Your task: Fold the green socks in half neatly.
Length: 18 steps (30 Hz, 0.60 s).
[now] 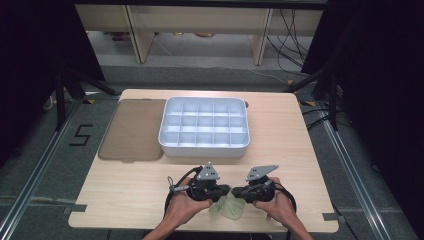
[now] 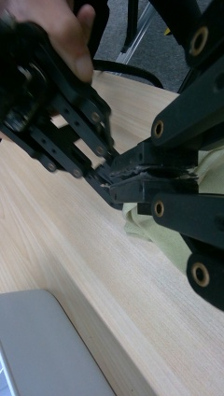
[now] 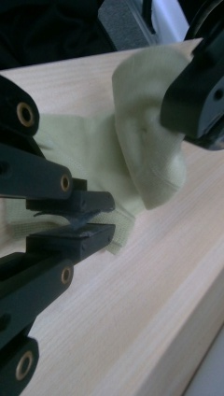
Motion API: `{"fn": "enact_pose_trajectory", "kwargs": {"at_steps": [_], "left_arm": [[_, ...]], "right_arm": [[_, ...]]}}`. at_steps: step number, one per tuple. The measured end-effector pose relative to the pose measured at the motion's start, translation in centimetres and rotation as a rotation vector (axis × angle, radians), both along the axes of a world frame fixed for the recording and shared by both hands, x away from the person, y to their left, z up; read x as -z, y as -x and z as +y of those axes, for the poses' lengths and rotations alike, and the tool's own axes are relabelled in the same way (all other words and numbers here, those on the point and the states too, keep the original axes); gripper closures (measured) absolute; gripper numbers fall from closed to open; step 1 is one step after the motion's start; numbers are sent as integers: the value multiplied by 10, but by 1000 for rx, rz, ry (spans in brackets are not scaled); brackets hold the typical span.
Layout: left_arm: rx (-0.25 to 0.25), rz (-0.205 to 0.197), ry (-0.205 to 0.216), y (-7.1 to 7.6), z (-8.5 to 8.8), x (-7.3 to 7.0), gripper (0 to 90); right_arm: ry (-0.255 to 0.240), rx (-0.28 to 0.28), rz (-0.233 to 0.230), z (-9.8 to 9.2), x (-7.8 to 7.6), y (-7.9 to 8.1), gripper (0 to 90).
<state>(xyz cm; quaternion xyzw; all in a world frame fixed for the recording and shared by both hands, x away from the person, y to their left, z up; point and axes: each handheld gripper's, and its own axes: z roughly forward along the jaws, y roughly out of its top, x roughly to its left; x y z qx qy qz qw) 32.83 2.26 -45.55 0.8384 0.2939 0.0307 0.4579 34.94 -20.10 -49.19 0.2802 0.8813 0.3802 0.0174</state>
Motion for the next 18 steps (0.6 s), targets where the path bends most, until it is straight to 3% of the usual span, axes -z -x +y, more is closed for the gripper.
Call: {"fn": "enact_pose_trajectory", "kwargs": {"at_steps": [4, 9, 10, 14, 15, 18], "left_arm": [[-3, -1, 8, -1, 1, 0, 858], [-4, -2, 0, 0, -1, 0, 858], [2, 3, 5, 0, -3, 2, 858], [13, 2, -4, 0, -11, 4, 858], [12, 5, -6, 0, -13, 5, 858], [14, 9, -3, -1, -19, 7, 859]], "right_arm": [[12, 18, -10, -8, -6, 5, 845], [72, 14, -13, -11, -2, 9, 859], [85, 9, 21, -9, 2, 12, 861], [82, 11, -4, -5, 6, 8, 862], [89, 9, 16, -5, 4, 9, 862], [78, 14, 17, -6, 6, 8, 862]]}}
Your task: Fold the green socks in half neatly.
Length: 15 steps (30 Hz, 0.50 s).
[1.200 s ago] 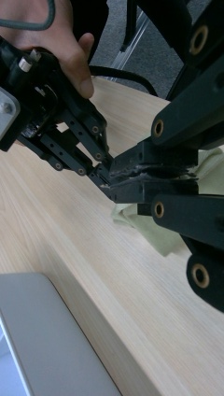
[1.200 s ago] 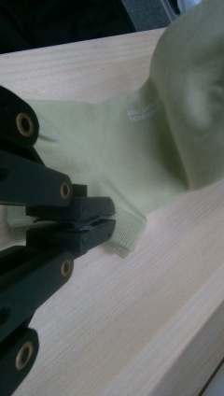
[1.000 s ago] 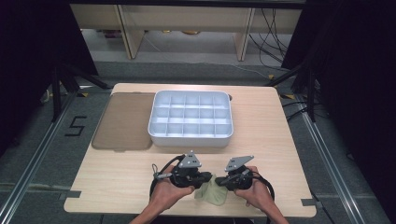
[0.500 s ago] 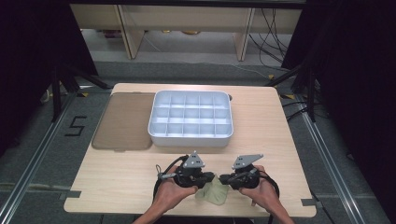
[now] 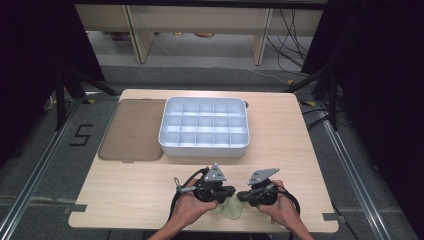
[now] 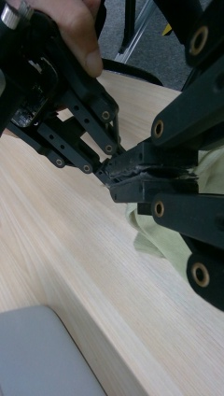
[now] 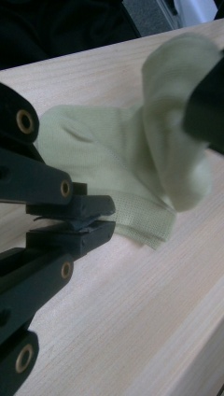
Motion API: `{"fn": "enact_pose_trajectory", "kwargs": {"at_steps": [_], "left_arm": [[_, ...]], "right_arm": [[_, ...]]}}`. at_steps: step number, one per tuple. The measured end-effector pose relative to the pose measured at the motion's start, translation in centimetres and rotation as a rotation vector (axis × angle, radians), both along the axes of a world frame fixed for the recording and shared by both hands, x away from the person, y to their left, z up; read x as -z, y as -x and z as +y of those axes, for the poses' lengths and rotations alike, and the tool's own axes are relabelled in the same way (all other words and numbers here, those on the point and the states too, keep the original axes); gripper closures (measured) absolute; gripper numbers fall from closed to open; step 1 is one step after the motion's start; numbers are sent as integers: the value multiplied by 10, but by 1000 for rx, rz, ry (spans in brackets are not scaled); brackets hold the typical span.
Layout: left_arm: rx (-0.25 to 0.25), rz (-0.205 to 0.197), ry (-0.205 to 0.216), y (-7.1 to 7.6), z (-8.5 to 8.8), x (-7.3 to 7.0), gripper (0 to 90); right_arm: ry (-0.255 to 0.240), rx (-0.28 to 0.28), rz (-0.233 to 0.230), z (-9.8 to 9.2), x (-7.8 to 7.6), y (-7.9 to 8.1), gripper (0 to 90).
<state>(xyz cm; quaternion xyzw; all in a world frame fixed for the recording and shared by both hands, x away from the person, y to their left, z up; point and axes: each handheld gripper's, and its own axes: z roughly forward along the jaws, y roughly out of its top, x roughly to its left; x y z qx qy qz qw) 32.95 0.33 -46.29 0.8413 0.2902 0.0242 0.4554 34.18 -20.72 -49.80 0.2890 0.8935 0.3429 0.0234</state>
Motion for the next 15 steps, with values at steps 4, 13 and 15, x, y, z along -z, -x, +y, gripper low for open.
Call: {"fn": "enact_pose_trajectory", "kwargs": {"at_steps": [4, 13, 15], "left_arm": [[11, 1, -7, -1, -8, 4, 858], [18, 9, -14, 0, -11, 15, 849], [19, 10, -8, 0, -13, 18, 847]], "right_arm": [[-9, -8, 11, -2, 0, -1, 861], [-54, 12, 9, -12, -6, -1, 837], [-66, 11, -21, -21, -10, -5, 837]]}}
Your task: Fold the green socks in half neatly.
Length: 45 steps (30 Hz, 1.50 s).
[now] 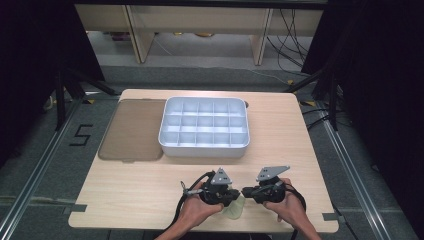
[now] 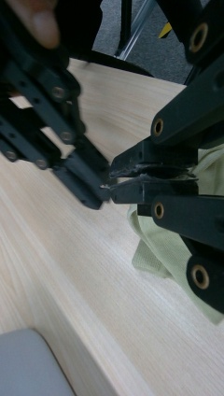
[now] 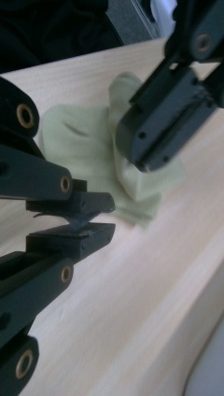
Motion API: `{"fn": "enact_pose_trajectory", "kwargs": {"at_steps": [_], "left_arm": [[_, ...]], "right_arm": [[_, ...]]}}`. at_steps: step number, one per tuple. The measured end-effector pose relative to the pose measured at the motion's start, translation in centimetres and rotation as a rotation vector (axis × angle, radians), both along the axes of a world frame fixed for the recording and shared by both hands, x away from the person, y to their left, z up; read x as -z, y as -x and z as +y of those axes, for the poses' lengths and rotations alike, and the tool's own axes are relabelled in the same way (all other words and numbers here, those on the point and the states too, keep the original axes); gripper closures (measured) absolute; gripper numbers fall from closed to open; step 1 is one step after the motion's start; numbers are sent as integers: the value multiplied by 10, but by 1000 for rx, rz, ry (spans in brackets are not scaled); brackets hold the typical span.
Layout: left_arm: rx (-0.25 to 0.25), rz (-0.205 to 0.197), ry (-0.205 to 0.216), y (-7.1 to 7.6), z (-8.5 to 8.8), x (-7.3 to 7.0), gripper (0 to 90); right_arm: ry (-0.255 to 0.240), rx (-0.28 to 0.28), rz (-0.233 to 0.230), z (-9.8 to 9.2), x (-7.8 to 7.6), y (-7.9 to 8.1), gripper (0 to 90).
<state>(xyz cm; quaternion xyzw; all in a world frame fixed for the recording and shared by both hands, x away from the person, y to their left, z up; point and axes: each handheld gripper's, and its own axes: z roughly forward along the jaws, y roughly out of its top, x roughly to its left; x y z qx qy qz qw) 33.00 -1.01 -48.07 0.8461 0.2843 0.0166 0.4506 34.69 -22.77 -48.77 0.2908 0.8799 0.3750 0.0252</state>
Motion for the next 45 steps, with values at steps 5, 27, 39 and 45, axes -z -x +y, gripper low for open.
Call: {"fn": "enact_pose_trajectory", "kwargs": {"at_steps": [5, 27, 39, 45], "left_arm": [[10, 12, -5, 0, -8, 9, 803], [-22, -42, 3, 2, 67, 0, 794], [59, -63, -169, 18, 47, 27, 852], [29, -58, -175, 29, 45, 26, 852]], "right_arm": [[0, 45, -9, -10, -2, 0, 832], [-31, 49, -35, -10, -13, 7, 819], [-20, 2, -38, 7, -14, 17, 816], [-20, -38, -51, 23, -16, 27, 819]]}}
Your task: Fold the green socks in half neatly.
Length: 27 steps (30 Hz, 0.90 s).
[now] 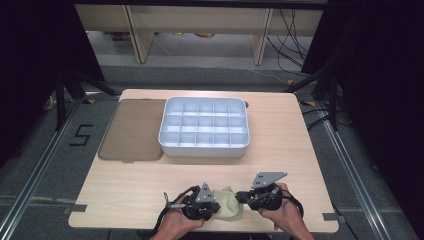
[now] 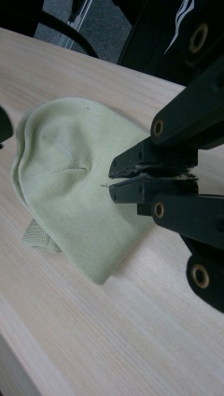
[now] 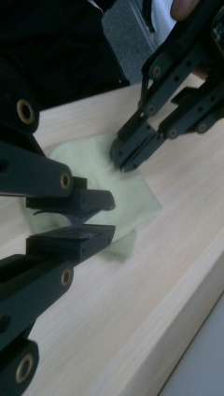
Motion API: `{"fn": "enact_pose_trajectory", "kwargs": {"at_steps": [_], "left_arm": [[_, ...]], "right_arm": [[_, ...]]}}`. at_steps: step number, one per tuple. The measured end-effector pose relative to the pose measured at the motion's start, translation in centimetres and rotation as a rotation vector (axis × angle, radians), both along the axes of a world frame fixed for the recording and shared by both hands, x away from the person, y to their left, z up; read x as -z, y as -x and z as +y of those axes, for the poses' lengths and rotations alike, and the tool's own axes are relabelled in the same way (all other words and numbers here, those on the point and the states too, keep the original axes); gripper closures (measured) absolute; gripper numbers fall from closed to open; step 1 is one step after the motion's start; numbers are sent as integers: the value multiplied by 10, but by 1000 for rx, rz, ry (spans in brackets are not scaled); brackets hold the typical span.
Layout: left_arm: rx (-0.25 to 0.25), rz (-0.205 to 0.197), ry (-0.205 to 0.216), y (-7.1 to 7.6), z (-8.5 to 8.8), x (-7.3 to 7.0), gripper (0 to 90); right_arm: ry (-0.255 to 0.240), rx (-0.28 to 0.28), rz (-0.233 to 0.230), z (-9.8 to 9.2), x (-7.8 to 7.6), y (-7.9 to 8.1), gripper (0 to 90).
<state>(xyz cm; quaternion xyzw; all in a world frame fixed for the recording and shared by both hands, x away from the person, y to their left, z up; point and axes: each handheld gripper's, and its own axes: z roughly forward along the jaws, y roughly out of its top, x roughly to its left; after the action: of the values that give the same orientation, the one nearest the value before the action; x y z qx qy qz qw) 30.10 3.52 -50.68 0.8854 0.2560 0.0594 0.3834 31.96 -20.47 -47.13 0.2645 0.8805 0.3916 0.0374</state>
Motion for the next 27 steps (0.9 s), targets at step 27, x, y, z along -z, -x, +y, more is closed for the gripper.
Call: {"fn": "enact_pose_trajectory", "kwargs": {"at_steps": [27], "left_arm": [[-24, 20, 27, 1, 0, 2, 848]], "right_arm": [[105, 23, -77, 8, 7, 5, 891]]}}
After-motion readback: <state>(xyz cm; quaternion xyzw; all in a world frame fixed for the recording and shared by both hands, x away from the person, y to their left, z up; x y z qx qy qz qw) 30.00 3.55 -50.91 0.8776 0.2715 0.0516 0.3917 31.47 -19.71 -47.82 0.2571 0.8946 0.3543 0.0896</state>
